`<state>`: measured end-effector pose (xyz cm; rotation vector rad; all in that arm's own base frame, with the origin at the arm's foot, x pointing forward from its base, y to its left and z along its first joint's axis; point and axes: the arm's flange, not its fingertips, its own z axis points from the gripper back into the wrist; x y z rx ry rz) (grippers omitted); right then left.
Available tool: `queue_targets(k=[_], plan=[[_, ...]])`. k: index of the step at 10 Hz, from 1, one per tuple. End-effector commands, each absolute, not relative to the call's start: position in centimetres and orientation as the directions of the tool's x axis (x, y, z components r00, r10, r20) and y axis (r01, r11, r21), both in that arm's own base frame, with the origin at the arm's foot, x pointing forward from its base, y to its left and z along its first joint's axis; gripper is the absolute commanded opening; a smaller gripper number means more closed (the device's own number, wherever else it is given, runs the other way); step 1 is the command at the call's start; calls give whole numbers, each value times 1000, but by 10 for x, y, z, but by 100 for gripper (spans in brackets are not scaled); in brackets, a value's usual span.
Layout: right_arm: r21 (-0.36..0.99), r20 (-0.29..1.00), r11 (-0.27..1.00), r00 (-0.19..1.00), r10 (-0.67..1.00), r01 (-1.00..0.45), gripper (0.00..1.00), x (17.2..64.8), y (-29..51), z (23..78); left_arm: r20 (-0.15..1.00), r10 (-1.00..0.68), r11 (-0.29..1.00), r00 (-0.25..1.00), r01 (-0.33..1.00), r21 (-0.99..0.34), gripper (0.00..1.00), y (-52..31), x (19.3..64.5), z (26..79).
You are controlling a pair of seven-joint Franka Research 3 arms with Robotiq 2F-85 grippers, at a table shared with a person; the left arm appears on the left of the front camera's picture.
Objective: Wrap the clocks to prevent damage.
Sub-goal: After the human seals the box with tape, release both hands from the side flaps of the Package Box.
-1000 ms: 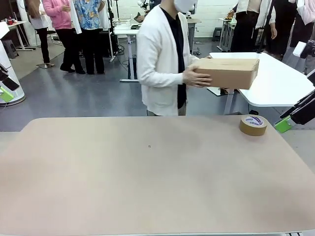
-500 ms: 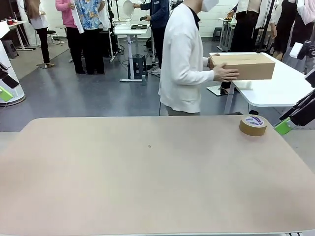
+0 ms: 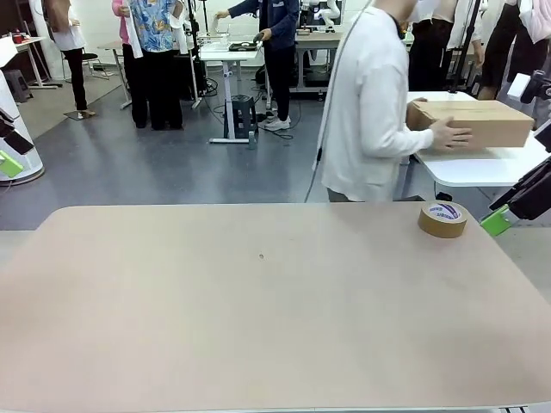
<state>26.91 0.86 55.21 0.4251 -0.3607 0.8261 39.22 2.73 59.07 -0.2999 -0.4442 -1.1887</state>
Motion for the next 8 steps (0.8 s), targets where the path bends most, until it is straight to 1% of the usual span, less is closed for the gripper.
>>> queue_targets(k=[1,2,3,5,6,7,8], plan=[[221,465,603,626,626,-767,100,269,9,552,483,-822,350,303,937,8,100,27,392,591],[262,560,537,579,592,-802,100,283,-10,566,545,-804,281,236,960,-1,100,43,403,596],[273,662,484,527,533,-831,100,303,-37,578,647,-748,182,150,983,-17,100,63,419,603],[248,804,354,396,444,-902,100,323,-78,584,810,-587,46,-1,998,35,100,97,428,613],[225,854,305,338,396,-925,100,327,-99,580,852,-520,13,-53,997,70,100,110,426,616],[210,895,252,290,339,-945,100,326,-121,572,879,-477,39,-32,998,57,100,126,421,615],[172,917,228,240,318,-958,100,320,-134,567,897,-442,74,5,997,31,100,140,414,616]])
